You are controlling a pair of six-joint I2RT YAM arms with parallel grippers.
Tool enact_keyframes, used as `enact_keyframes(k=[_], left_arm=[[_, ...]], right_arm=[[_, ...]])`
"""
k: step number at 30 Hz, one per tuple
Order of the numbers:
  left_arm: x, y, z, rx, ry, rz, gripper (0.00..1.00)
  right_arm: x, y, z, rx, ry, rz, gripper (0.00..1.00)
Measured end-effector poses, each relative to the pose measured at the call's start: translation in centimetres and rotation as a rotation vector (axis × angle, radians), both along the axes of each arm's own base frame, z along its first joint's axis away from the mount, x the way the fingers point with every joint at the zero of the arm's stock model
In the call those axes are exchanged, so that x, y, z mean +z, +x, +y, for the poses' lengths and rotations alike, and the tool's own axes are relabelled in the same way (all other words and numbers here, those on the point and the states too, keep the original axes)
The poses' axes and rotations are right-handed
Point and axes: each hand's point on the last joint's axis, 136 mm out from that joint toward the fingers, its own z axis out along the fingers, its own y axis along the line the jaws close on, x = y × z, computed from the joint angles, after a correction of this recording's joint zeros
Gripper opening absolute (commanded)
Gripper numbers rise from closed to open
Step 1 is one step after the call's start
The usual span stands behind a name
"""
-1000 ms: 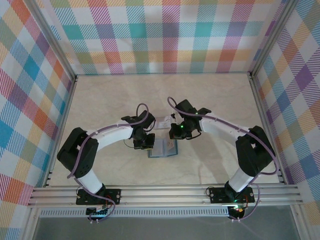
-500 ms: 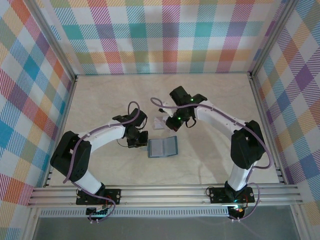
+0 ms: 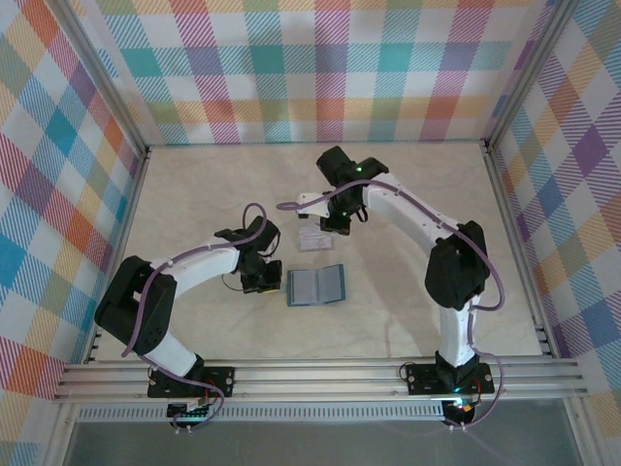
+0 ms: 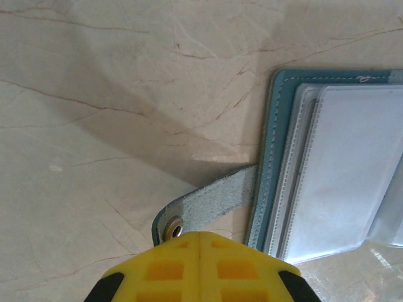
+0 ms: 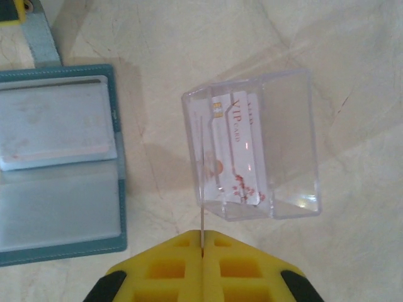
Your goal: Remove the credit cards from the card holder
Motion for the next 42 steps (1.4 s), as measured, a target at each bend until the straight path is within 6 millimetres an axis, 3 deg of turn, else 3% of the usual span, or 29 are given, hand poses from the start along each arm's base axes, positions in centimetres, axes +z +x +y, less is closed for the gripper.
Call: enact_keyframes(k=[7, 16, 31, 37, 42], left_arm=[[0.0, -0.4, 0.4, 0.006, 0.0, -0.002, 0.01], [-0.2, -0.6, 1.0, 0.019, 0.006, 0.003, 0.01], [-0.3, -0.6, 1.3, 0.026, 0.008, 0.008, 0.01], [-0.3, -0.6, 1.3, 0.027, 0.008, 0.008, 0.01], [-0.3, -0.6, 1.3, 0.027, 0.007, 0.009, 0.02]], right_arm=[[-0.4, 1.5, 0.8, 0.063, -0.044, 0.002, 0.0], [-3.1, 2.7, 1.4, 0.09, -0.095, 0.036, 0.0], [-5.7, 3.4, 2.1, 0.118, -0.134, 0.074, 0.02], [-7.2, 2.9, 2.1, 0.134, -0.162, 0.111, 0.09], [-7.2, 3.1, 2.1, 0.131, -0.164, 0.108, 0.23]])
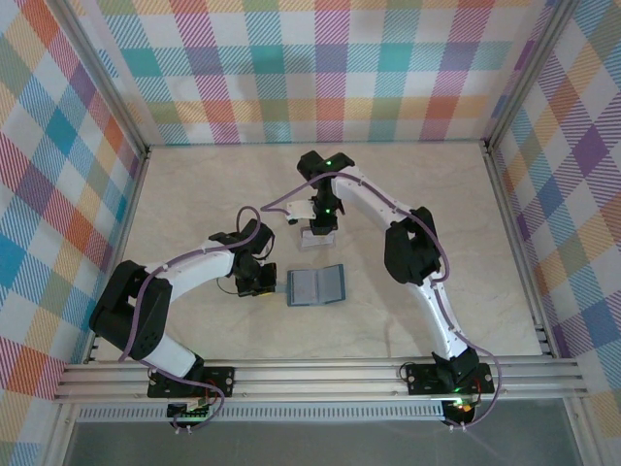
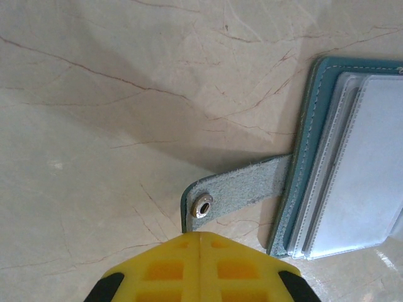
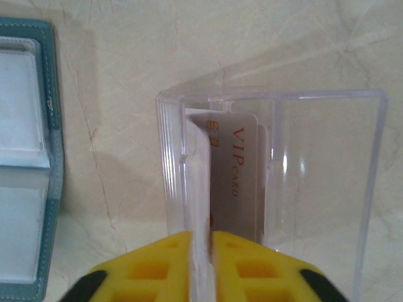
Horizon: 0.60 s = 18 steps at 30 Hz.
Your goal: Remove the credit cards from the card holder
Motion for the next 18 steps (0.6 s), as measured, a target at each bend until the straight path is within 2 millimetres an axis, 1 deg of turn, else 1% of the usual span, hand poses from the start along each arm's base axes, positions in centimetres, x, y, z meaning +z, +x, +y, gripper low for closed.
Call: enact_keyframes(k=[3, 12, 15, 18], left_arm=[[0.0, 0.0, 0.0, 0.0, -0.001, 0.001, 0.02], [0.1, 0.0, 0.0, 0.0, -0.002, 0.0, 0.02], [0.4, 0.1, -0.1, 0.0, -0.01, -0.009, 0.02], [0.9, 0.1, -0.3, -0.002, -0.026, -0.023, 0.02]], right_arm=[[0.0, 0.4, 0.0, -0.004, -0.004, -0.018, 0.25], [0.4, 2.6, 0.0, -0.025, -0.014, -0.125, 0.27], [1.2, 2.4, 0.0, -0.046, 0.01, -0.141, 0.27], [3.2, 2.4, 0.0, -0.101, 0.055, -0.177, 0.27]])
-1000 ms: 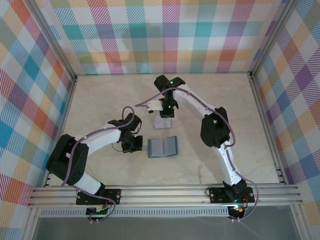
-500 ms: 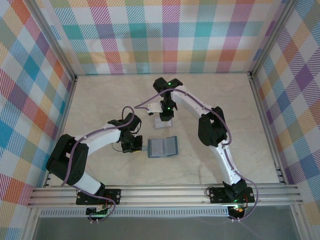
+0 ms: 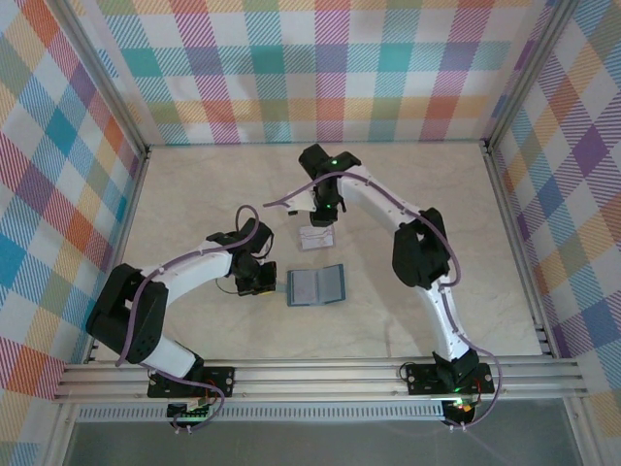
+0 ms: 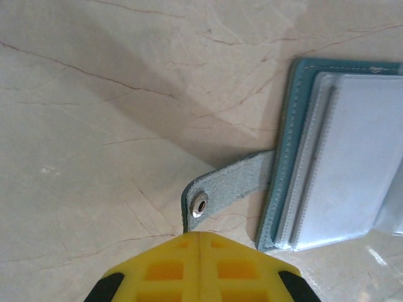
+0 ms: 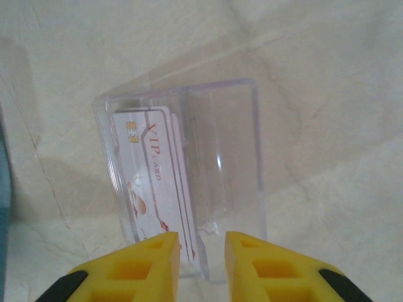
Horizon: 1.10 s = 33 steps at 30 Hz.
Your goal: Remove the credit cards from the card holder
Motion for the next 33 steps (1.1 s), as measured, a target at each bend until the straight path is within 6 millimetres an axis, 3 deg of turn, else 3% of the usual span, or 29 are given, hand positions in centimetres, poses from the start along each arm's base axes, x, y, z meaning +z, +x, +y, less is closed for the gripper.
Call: enact_keyframes(k=[4, 7, 13, 17, 22, 28, 33], left_arm=[[0.4, 0.0, -0.3, -0.004, -0.022, -0.004, 0.02], [0.5, 0.0, -0.6, -0.007, -0.037, -0.003, 0.02], [1.1, 0.5, -1.5, -0.016, -0.084, -0.015, 0.02], [1.7, 1.1, -2.1, -0.021, -0.11, -0.033, 0.02], [1.9, 1.4, -3.0, -0.031, -0.146, -0.027, 0.02], [0.7, 1.4, -3.7, -0.04, -0.166, 0.015, 0.0], [-0.7, 1.4, -3.6, -0.041, -0.139, 0.043, 0.0]], right_arm=[[3.5, 0.3, 0.2, -0.129, 0.108, -0.063, 0.33], [5.4, 0.2, 0.1, -0.265, 0.2, -0.077, 0.28], [6.6, -1.4, -0.4, -0.656, 0.381, 0.035, 0.23], [5.4, -3.6, -0.6, -0.918, 0.464, 0.216, 0.19], [2.1, -7.4, -0.7, -1.186, 0.478, 0.482, 0.17], [-1.1, -12.0, -0.4, -1.337, 0.453, 0.714, 0.17], [-2.2, -13.9, 0.8, -1.39, 0.457, 0.829, 0.15]])
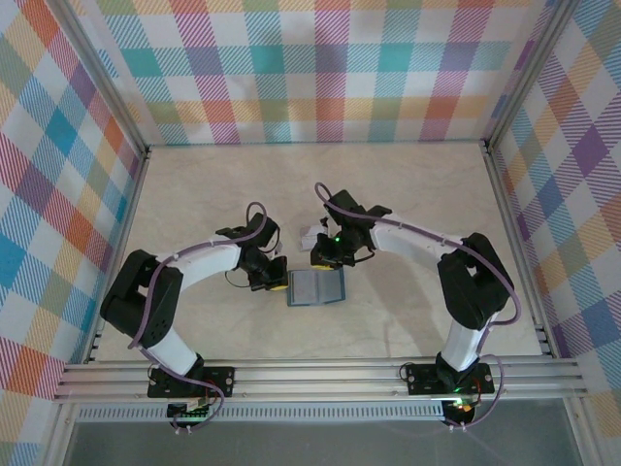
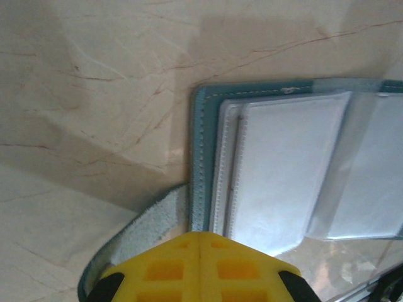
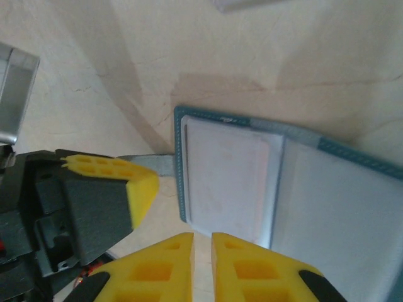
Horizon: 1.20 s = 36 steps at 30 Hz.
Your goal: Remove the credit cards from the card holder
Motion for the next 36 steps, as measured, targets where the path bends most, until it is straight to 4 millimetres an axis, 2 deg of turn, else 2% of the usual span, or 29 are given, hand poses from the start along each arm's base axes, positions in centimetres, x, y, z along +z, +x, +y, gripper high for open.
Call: enact_keyframes(k=[7, 14, 23, 36], left_arm=[[-0.8, 0.4, 0.7, -0.005, 0.051, -0.017, 0.0], [-1.6, 0.4, 1.2, -0.003, 0.084, -0.01, 0.0], [-1.8, 0.4, 1.2, -0.003, 0.084, -0.008, 0.0], [-1.8, 0.4, 1.2, -0.004, 0.083, -0.008, 0.0]], right_arm=[[-0.4, -1.2, 2.4, -0.002, 0.057, 0.051, 0.14], [-3.1, -1.9, 3.6, -0.003, 0.033, 0.115, 0.14], [-4.1, -1.5, 5.5, 0.019, 0.026, 0.124, 0.21], [-5.9, -2.1, 5.5, 0.031, -0.029, 0.158, 0.32]])
